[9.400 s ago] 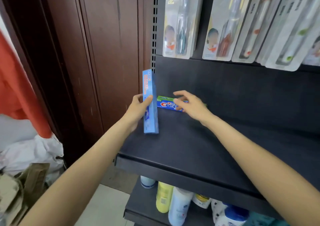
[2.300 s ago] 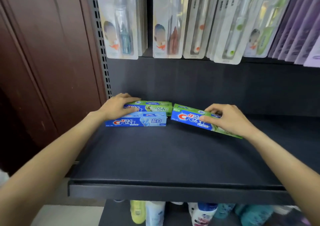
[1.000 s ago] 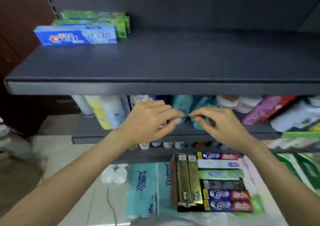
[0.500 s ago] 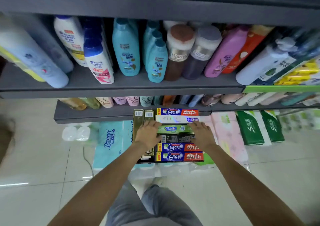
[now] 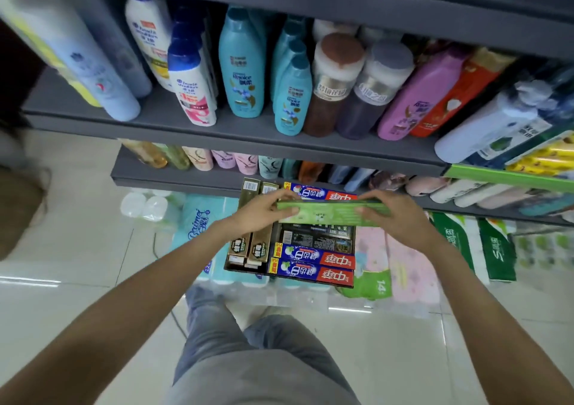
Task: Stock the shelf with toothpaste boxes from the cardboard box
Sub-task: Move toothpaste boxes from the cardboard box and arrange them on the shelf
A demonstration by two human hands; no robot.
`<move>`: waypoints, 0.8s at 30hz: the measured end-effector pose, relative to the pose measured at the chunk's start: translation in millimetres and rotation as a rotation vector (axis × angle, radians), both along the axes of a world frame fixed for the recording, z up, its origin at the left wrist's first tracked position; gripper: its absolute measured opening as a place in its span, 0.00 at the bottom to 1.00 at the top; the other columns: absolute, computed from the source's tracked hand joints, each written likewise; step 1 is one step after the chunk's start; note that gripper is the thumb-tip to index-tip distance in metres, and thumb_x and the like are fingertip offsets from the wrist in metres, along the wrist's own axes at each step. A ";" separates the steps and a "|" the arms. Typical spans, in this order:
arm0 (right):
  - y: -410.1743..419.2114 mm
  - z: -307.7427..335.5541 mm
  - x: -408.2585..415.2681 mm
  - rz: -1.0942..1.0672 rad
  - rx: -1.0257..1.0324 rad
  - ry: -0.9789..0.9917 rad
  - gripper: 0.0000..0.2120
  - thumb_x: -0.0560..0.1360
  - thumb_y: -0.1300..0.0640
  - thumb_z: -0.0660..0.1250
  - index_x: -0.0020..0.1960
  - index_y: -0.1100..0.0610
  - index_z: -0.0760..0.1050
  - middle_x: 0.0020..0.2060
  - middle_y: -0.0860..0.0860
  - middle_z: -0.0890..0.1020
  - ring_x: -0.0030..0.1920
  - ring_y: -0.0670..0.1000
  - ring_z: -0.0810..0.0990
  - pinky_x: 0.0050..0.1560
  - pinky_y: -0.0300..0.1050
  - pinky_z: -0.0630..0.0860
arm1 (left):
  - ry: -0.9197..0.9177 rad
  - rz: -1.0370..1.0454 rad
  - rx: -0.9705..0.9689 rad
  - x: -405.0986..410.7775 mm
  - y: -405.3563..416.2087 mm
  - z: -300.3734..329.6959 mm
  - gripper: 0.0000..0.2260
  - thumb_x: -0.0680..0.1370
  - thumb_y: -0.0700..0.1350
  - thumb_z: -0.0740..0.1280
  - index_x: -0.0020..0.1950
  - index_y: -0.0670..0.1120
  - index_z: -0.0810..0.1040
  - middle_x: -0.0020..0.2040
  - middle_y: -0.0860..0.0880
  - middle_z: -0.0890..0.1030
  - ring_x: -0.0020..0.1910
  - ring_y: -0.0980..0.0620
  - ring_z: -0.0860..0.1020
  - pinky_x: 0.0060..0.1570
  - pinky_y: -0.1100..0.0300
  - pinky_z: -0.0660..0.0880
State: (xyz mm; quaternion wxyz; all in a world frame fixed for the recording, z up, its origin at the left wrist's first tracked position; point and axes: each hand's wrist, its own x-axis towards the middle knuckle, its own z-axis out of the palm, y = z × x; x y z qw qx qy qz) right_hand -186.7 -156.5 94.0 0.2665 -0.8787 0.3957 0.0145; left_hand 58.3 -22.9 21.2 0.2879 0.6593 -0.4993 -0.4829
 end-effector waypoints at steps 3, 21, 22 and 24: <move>2.5 45.7 15.6 -0.002 0.172 -0.156 0.04 0.75 0.49 0.66 0.49 0.46 0.77 0.45 0.45 0.82 0.46 0.44 0.79 0.46 0.38 0.70 | 0.266 0.252 -0.137 19.2 13.6 55.1 0.12 0.75 0.45 0.68 0.57 0.56 0.75 0.56 0.50 0.78 0.49 0.52 0.78 0.49 0.59 0.78; -7.5 223.3 245.4 0.521 -1.139 -0.994 0.11 0.73 0.71 0.64 0.52 0.60 0.74 0.49 0.60 0.82 0.53 0.59 0.75 0.64 0.58 0.69 | -0.276 0.226 -0.541 173.6 64.6 301.2 0.24 0.68 0.57 0.71 0.63 0.60 0.71 0.56 0.60 0.80 0.55 0.60 0.78 0.54 0.65 0.75; -8.5 227.3 257.0 0.510 -1.140 -1.003 0.12 0.73 0.72 0.64 0.52 0.59 0.73 0.49 0.60 0.81 0.54 0.59 0.74 0.64 0.57 0.69 | -0.342 0.248 -0.556 176.8 60.8 303.4 0.21 0.69 0.57 0.71 0.60 0.60 0.73 0.52 0.60 0.81 0.50 0.60 0.79 0.49 0.65 0.76; -7.6 234.2 275.5 0.404 -1.065 -0.976 0.16 0.70 0.71 0.66 0.54 0.58 0.72 0.56 0.60 0.78 0.59 0.59 0.72 0.66 0.55 0.66 | -0.455 0.328 -0.611 184.1 53.8 303.9 0.19 0.71 0.55 0.71 0.60 0.56 0.74 0.48 0.59 0.82 0.46 0.61 0.79 0.45 0.64 0.75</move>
